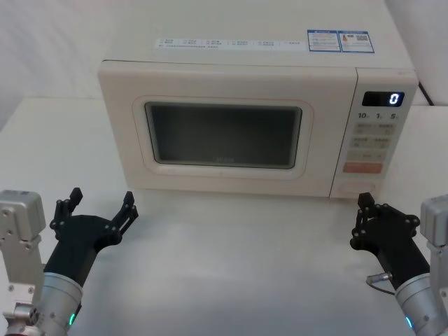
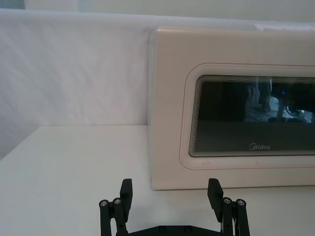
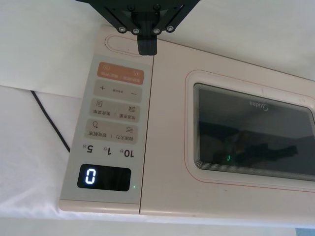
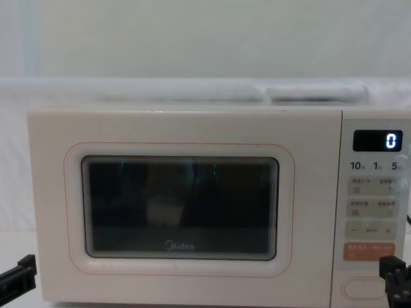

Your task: Press the button to open the microwave door with one hand; close the microwave door with the other hand.

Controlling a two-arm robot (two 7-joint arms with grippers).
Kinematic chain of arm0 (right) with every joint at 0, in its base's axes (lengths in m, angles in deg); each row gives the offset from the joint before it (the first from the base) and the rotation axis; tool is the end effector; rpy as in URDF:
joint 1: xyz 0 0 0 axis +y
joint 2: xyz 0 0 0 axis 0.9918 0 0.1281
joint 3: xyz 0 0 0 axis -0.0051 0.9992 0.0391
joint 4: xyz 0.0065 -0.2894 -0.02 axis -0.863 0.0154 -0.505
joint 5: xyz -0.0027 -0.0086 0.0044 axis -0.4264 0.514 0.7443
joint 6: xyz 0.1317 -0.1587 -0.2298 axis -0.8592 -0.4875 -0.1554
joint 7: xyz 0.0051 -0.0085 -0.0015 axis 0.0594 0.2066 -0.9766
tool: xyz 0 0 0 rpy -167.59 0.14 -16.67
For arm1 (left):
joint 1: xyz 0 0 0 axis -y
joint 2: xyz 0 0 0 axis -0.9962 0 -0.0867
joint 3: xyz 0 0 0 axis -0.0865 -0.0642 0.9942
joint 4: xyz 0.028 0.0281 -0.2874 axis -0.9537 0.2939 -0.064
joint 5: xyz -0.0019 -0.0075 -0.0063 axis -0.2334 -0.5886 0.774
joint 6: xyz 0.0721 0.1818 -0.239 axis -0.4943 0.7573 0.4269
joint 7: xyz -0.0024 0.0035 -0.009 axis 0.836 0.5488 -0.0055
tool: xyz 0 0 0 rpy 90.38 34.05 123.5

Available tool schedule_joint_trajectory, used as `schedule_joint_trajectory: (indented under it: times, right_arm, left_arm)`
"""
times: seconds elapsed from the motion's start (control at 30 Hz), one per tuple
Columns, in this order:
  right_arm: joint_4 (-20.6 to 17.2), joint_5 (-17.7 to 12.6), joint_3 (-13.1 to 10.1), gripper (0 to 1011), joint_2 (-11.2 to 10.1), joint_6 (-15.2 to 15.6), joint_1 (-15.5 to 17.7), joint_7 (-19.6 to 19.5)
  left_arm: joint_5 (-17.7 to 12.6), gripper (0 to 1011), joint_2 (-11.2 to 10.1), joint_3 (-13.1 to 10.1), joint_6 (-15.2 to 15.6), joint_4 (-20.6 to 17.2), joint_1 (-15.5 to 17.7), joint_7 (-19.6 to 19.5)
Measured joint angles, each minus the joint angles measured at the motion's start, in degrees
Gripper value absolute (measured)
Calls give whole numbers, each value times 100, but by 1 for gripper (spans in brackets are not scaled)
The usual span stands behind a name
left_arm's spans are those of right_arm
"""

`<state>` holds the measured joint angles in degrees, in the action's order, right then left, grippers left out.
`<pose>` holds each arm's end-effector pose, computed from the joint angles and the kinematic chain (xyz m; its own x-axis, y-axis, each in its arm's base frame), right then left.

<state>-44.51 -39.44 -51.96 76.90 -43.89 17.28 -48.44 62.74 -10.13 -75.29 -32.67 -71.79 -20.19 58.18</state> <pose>0.2659 0.0383 -0.2975 0.2627 -0.9625 0.0674 0.9627 0.2662 0.0479 0.2529 0.0375 -0.2852 0.1246 0.9917 -0.0328 -0.9921 0.1241 -0.0172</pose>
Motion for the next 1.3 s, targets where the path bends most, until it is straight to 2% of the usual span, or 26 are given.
schedule_joint_trajectory:
  times: [0.23, 0.47, 0.93, 1.3]
  right_arm:
    - [1, 6, -9, 0, 10, 0, 0, 4]
    - [126, 41, -159, 0, 174, 26, -40, 53]
    - [644, 81, -398, 0, 488, 108, -268, 190]
    - [1131, 215, -516, 0, 731, 71, -628, 324]
  left_arm:
    - [0, 1001, 0, 0, 0, 0, 0, 0]
    - [0, 1001, 0, 0, -1, 0, 0, 0]
    - [0, 1001, 0, 0, -1, 0, 0, 0]
    - [0, 1001, 0, 0, 0, 0, 0, 0]
